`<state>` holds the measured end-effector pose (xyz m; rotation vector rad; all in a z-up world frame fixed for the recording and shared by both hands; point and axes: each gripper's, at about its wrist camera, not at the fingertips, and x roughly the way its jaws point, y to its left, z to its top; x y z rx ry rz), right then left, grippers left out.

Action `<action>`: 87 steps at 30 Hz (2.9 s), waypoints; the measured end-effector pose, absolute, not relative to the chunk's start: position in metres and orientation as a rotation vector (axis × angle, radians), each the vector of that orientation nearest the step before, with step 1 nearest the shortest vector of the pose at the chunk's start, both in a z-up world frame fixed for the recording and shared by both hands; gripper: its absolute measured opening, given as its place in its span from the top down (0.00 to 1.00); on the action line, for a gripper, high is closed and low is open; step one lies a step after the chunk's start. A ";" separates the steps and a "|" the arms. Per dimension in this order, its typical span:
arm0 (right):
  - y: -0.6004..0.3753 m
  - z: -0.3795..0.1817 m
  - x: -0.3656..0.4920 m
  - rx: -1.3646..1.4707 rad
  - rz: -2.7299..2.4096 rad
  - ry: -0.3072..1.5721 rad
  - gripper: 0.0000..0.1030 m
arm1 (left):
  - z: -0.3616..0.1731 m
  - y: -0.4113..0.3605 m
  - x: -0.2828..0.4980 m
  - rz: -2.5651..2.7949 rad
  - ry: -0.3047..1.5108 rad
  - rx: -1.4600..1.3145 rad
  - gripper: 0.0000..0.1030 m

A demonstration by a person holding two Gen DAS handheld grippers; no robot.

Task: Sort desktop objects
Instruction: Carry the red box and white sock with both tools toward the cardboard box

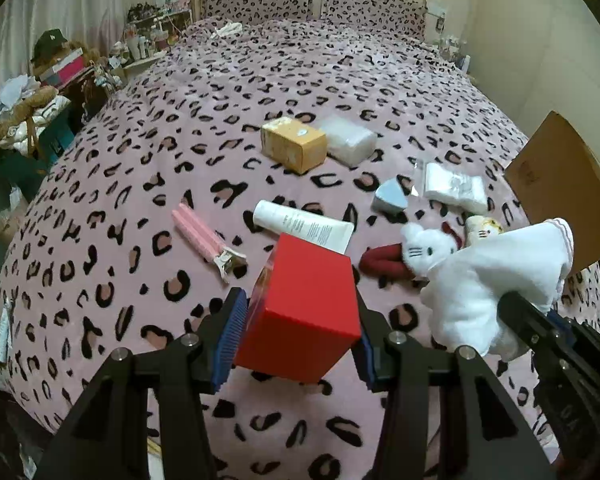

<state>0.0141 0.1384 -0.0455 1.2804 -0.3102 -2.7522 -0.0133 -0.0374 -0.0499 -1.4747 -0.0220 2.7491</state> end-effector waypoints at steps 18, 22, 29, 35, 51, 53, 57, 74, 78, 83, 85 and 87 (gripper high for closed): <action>0.152 -0.005 0.035 1.193 -2.802 -0.304 0.85 | -0.002 -0.017 0.008 2.792 -0.005 -1.402 0.52; 0.152 -0.003 0.039 1.195 -2.795 -0.311 0.85 | 0.000 -0.017 0.011 2.795 -0.007 -1.399 0.52; 0.153 -0.002 0.041 1.195 -2.801 -0.311 0.85 | 0.002 -0.020 0.015 2.798 -0.007 -1.397 0.52; 0.158 0.001 0.045 1.189 -2.813 -0.311 0.85 | 0.005 -0.015 0.017 2.794 -0.006 -1.397 0.52; 0.201 0.010 0.058 1.196 -2.892 -0.339 0.85 | 0.008 0.031 0.015 2.722 0.037 -1.363 0.52; 0.206 0.011 0.061 1.196 -2.902 -0.343 0.85 | 0.008 0.036 0.015 2.713 0.042 -1.359 0.52; 0.217 0.012 0.064 1.196 -2.922 -0.362 0.85 | 0.007 0.045 0.014 2.696 0.046 -1.352 0.52; 0.266 0.026 0.068 1.173 -3.016 -0.382 0.85 | 0.015 0.105 -0.006 2.606 0.070 -1.282 0.52; 0.277 0.025 0.066 1.185 -3.032 -0.399 0.85 | 0.015 0.118 -0.013 2.585 0.078 -1.269 0.52; 0.285 0.024 0.062 1.197 -3.046 -0.405 0.85 | 0.014 0.130 -0.021 2.560 0.089 -1.261 0.52; 0.287 0.024 0.061 1.199 -3.054 -0.407 0.85 | 0.013 0.134 -0.025 2.550 0.097 -1.262 0.52; 0.290 0.024 0.061 1.200 -3.063 -0.412 0.85 | 0.013 0.137 -0.027 2.544 0.099 -1.261 0.52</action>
